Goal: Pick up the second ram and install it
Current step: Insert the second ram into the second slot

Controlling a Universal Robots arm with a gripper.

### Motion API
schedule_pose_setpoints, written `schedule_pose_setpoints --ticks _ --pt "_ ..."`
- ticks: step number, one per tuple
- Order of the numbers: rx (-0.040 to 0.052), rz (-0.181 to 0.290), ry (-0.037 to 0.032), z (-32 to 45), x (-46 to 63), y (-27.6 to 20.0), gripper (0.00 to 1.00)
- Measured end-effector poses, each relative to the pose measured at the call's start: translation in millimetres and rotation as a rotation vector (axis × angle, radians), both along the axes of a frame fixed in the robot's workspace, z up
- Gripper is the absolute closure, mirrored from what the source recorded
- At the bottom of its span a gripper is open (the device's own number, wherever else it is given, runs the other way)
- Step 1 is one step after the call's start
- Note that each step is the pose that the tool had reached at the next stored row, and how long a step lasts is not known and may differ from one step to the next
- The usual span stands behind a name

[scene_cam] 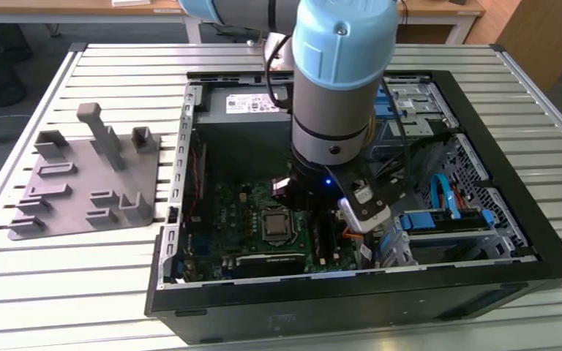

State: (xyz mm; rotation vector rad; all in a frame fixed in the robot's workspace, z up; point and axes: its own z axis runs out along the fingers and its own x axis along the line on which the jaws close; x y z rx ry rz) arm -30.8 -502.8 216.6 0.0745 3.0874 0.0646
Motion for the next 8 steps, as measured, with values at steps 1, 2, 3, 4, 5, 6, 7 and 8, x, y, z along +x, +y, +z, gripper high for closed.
schedule_pose_setpoints --ticks 1,2,3,4,5,6,7,8 --pt "0.0 0.0 0.0 -0.1 0.1 0.0 0.86" --pt "0.0 -0.001 0.0 -0.3 0.3 0.0 0.86" --pt "0.0 -0.001 0.0 -0.5 0.5 0.0 0.86" --pt "0.0 -0.001 0.0 -0.6 0.9 0.0 0.86" --pt "0.0 -0.001 0.0 -0.7 1.0 0.0 0.86" --pt "0.0 -0.002 0.0 -0.9 1.2 0.0 0.86" --pt "0.0001 -0.002 -0.0001 -1.1 1.3 0.2 0.86" --pt "0.0001 -0.002 -0.0001 -1.1 1.3 0.6 0.86"
